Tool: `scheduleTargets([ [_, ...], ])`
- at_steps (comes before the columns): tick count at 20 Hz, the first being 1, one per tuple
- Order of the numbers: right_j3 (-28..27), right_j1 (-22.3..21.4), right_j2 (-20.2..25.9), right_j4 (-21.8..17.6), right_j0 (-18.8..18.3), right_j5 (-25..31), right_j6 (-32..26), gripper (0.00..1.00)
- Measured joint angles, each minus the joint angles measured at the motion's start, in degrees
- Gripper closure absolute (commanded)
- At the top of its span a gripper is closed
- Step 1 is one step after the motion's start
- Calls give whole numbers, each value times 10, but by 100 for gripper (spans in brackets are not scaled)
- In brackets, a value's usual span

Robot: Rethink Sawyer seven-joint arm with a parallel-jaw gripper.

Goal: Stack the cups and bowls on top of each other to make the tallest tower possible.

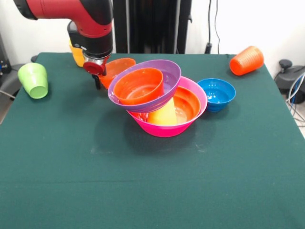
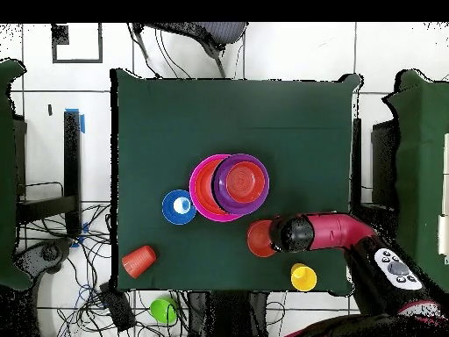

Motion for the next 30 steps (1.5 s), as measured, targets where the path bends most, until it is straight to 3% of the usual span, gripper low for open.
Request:
scheduleTargets([
  [1,0,1,-1,0,0,0,0,0],
  [2,-1,4,-1,0,0,0,0,100],
  [10,0,4,-1,23,-11,16,0,100],
  [30,1,-11,0,26,-21,11,0,100],
])
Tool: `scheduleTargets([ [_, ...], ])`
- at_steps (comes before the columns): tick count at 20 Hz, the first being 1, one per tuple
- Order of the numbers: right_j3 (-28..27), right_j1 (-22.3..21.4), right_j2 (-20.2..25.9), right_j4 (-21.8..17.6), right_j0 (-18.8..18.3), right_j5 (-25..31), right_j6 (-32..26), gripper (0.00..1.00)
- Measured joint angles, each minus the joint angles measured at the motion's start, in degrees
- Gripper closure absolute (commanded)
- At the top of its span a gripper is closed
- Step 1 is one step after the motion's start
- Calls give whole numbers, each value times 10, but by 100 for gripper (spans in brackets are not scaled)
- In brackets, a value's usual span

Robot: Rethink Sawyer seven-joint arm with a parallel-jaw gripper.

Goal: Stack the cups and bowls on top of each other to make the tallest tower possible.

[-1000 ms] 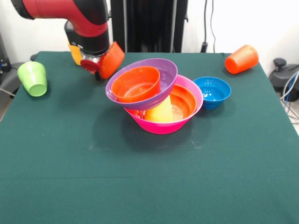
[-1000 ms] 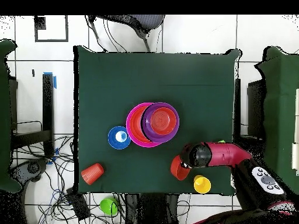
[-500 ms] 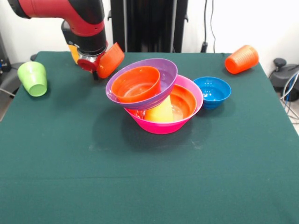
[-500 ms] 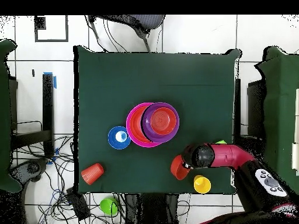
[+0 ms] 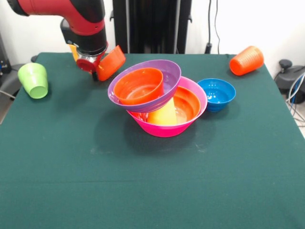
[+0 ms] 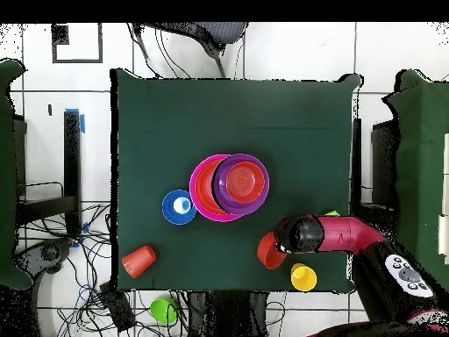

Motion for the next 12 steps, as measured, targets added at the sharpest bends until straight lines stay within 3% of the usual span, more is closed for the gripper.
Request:
scheduleTargets([
  [12,15,-120,23,3,-2,-22,0,100],
])
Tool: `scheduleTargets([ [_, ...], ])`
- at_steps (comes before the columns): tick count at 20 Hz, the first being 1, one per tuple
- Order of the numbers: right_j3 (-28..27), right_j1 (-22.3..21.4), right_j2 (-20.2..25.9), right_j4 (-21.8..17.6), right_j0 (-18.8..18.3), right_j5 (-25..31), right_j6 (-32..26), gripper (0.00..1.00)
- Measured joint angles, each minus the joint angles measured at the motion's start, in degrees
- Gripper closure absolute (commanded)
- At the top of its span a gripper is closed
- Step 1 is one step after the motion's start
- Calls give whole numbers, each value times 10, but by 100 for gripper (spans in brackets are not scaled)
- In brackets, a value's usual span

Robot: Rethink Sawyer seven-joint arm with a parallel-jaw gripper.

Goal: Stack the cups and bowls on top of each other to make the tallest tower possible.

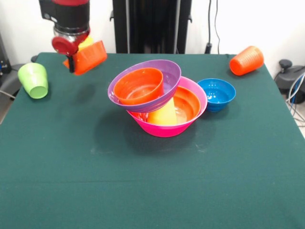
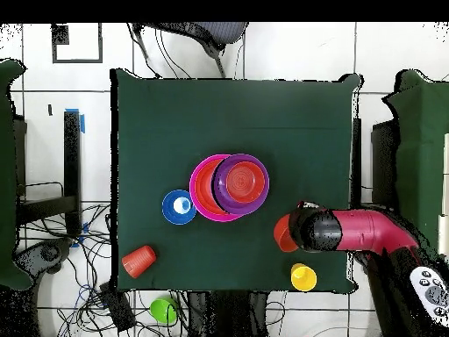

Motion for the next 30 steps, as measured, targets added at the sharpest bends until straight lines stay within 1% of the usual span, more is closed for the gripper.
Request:
scheduleTargets([
  [3,5,-27,13,6,-6,-5,0,100],
  [6,7,-39,22,13,-11,-5,0,100],
  [8,9,-52,32,25,-18,-5,0,100],
  [12,9,-63,48,41,-22,-5,0,100],
  [23,6,-64,85,74,-22,-13,0,100],
  [30,-9,-73,90,77,-9,-13,0,100],
])
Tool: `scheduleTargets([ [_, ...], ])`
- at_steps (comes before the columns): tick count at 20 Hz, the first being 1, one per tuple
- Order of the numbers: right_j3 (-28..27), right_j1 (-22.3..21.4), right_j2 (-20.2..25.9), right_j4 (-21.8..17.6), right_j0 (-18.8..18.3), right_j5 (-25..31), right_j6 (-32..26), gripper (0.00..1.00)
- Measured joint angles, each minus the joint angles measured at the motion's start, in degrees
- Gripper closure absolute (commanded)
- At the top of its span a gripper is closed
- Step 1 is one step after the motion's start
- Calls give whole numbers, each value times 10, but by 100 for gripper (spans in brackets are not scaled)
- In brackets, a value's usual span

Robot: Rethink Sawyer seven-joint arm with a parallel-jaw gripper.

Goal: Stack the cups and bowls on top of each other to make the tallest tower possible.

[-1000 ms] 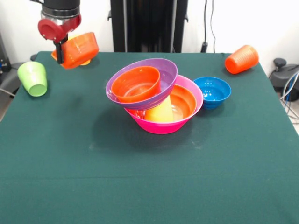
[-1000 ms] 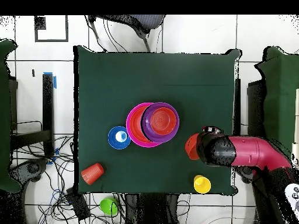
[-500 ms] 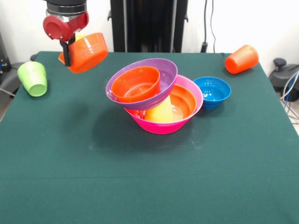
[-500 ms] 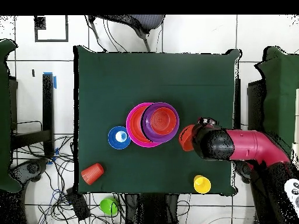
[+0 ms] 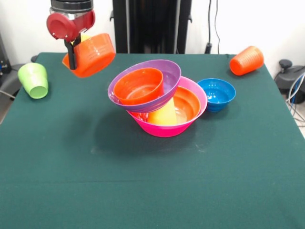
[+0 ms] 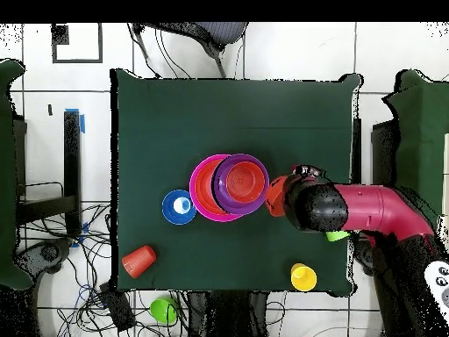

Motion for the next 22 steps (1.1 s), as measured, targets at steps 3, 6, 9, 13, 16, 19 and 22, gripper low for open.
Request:
scheduleTargets([
  [3,-10,-10,0,0,10,2,0,100],
  [6,-27,-27,0,-1,30,20,0,100],
  [9,-46,-46,0,-3,54,47,0,100],
  [13,-68,-61,0,-15,85,71,0,100],
  [16,-83,-71,0,-24,108,85,0,100],
  [19,-99,-78,-1,-32,133,94,0,100],
  [22,-111,-77,-5,-40,155,95,0,100],
])
